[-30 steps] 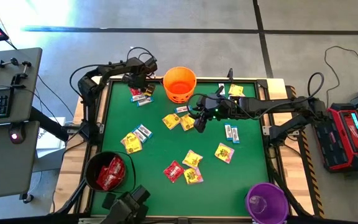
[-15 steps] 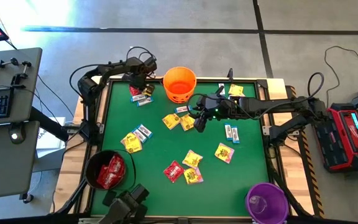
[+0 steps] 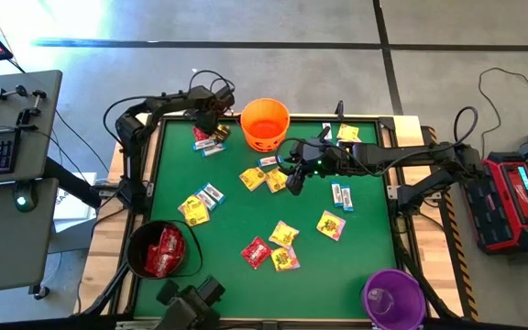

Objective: Sort candy by brand, put in halloween buckets
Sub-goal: Put the red candy into the black bucket

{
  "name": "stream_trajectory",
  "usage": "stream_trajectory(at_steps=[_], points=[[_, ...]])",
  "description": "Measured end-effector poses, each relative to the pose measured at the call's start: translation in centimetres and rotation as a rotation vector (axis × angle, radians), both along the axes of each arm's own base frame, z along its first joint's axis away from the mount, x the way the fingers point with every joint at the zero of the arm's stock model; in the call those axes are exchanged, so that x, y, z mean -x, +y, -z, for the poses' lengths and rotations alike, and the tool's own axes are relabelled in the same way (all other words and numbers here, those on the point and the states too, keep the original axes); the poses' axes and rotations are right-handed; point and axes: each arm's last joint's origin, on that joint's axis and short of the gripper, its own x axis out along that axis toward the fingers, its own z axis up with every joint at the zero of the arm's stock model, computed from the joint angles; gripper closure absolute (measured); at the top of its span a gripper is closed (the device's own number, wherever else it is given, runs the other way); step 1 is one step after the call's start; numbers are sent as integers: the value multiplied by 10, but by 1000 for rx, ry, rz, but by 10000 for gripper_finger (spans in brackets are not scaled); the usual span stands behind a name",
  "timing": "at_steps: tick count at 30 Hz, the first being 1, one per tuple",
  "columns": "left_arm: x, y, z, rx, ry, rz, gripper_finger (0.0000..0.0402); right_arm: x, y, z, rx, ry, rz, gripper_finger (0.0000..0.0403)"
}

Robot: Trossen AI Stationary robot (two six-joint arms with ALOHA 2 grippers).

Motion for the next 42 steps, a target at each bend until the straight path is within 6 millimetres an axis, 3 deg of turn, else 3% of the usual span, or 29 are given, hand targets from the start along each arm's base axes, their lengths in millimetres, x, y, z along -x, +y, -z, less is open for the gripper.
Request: stream_trajectory(at_steps=[5,15,22,30,42], points=[[-3,-5,0,17,15,27,365,0,0,0,4,2,-2,234],[-1,-3,0,-24,31,-34,242,0,0,0,4,1,-2,234],[10,-2,10,-27,30,-85,216,0,0,0,4,1,-2,234],[13,-5,16,-17,41,-69,232,0,0,0,4,2,-1,234],[12,-7,16,-20,95,23,389,0,0,0,4,1,-1,234]])
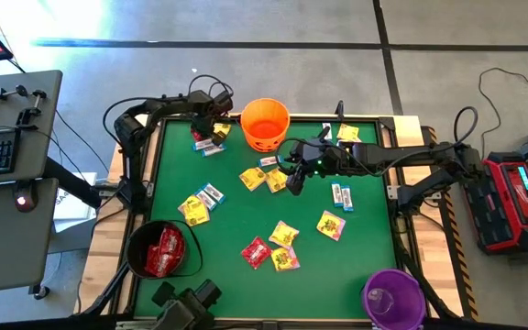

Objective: Sort candy by brand, put in halloween buckets
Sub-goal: Put the red candy into the black bucket

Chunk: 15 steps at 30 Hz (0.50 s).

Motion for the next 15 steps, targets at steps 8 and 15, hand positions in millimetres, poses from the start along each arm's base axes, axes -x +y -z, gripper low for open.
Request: stream_trajectory(at_steps=[8,15], points=[[-5,-2,-16,-15,-54,25,397,0,0,0,3,0,-2,234],[-14,-6,-49,-82,-132,59,397,0,-1,0,19,2,16,234]])
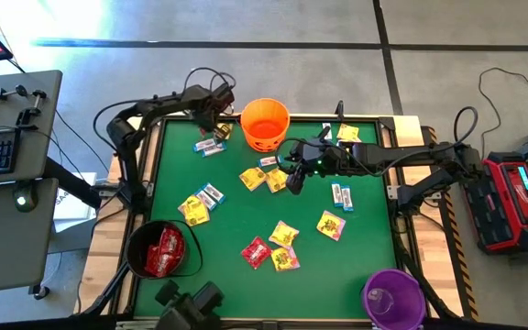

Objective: Sort candy by brand, put in halloween buckets
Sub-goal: Put the red candy into the black bucket

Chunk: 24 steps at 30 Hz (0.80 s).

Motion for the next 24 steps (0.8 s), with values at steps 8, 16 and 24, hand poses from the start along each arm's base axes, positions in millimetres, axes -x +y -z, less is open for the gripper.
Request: stream_trajectory(at_steps=[8,16,24], points=[[1,-21,-51,-73,-118,49,397,0,0,0,10,4,-7,234],[6,-73,-111,-149,-230,185,397,0,0,0,20,5,1,234],[15,-139,-158,-173,-433,378,397,-1,-1,-1,64,1,-16,236]])
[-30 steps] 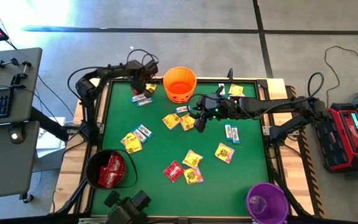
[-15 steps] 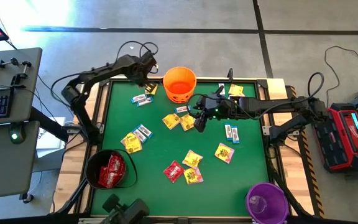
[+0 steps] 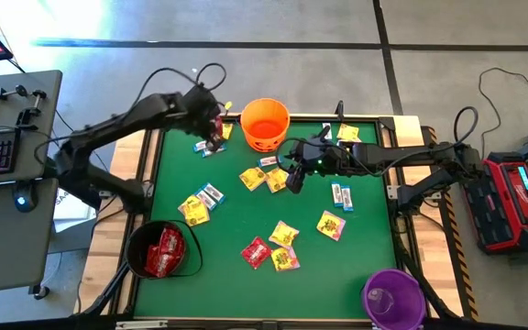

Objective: Sort candy by brand, put in halloween buckets
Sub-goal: Put the red candy into the black bucket

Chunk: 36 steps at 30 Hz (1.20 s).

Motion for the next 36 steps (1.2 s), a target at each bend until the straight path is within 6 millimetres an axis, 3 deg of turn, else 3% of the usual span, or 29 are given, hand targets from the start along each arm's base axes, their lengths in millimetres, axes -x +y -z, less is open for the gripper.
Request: stream_trajectory(at_steps=[7,14,26,36], points=[[21,-71,-28,70,-86,333,397,-1,0,-1,21,-8,-21,312],[51,-128,-40,251,-123,458,397,-1,0,-2,25,-9,-25,397],[88,-197,-34,502,78,507,397,-1,0,-2,22,-10,-23,387],[110,-225,-32,575,175,504,397,-1,0,-1,2,-17,-9,387]])
